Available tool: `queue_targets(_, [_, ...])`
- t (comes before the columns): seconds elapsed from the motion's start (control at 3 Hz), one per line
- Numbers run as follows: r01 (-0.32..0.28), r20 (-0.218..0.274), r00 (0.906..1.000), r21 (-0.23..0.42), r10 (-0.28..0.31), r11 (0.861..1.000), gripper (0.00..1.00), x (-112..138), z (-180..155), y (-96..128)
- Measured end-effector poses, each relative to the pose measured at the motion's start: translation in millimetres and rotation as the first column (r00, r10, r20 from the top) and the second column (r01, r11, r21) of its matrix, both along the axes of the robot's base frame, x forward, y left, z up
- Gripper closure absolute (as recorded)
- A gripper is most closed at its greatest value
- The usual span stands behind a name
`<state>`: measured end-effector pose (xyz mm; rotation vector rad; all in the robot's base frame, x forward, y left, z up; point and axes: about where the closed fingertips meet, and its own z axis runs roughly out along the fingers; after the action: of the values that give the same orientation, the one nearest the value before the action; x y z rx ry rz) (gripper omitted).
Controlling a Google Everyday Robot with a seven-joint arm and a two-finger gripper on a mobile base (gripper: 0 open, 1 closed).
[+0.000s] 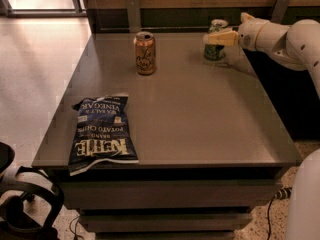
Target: Move green can near blue chip bag
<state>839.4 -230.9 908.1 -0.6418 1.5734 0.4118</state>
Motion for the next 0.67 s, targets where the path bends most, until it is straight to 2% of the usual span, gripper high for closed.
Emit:
queue_targets(0.33, [-0.016,-0.028,0.9995,0.015,0.017,1.0,0.19,6.3,-9.6,16.3])
queue_targets(0.67, [-0.019,-0.027,0.9994,0.015,0.02,1.0,0.41,6.7,-9.9,18.5])
